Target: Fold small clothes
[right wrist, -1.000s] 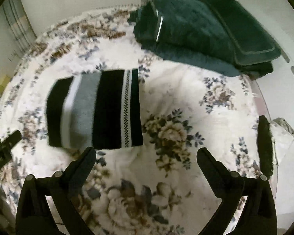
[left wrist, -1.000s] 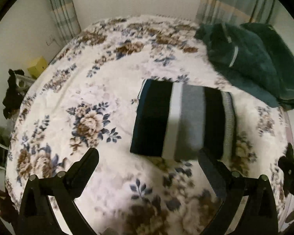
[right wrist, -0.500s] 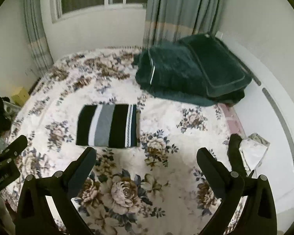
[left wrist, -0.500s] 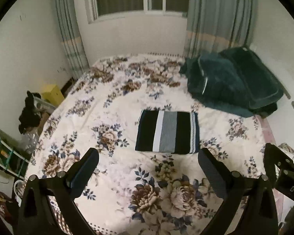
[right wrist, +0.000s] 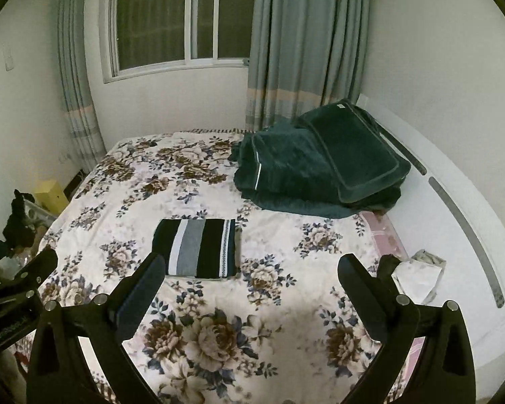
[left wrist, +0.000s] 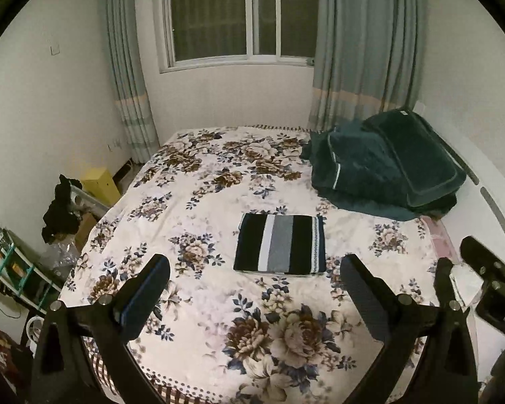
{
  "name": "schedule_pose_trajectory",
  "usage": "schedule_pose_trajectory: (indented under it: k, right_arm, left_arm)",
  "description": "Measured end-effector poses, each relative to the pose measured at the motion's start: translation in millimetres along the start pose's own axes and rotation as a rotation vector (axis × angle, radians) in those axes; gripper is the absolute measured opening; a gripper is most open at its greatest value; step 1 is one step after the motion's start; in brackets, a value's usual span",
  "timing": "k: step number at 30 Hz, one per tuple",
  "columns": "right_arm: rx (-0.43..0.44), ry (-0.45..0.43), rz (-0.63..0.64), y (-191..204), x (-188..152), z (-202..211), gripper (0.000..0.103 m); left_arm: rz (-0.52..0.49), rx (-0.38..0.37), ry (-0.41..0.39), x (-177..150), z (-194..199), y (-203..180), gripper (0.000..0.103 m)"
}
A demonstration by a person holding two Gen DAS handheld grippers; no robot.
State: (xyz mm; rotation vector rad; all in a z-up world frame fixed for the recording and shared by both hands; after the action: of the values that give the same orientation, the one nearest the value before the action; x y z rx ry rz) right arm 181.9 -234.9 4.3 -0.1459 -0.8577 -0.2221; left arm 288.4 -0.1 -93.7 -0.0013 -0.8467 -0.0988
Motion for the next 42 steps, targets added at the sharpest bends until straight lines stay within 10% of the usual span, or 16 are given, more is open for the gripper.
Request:
schedule_pose_trajectory:
  k: [42]
  right_arm:
    - [0.079,-0.051,0.018,-8,13,32,0.103]
  left_arm:
    - [-0.006,0.025,-0.082,11,56,-5,0.103]
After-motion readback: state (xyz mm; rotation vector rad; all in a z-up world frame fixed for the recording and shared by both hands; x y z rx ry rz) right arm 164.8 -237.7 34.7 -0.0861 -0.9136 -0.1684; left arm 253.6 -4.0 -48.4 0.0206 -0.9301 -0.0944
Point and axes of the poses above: each gripper's, at about its wrist camera, not at the fingertips, and z roughly against the way its jaws point, y to its left, x to its top, the point moved 7 cm from there along -z, roughly the way its jaws point, and after that the axes turned 3 degrees about -z, right-handed, at the moved point
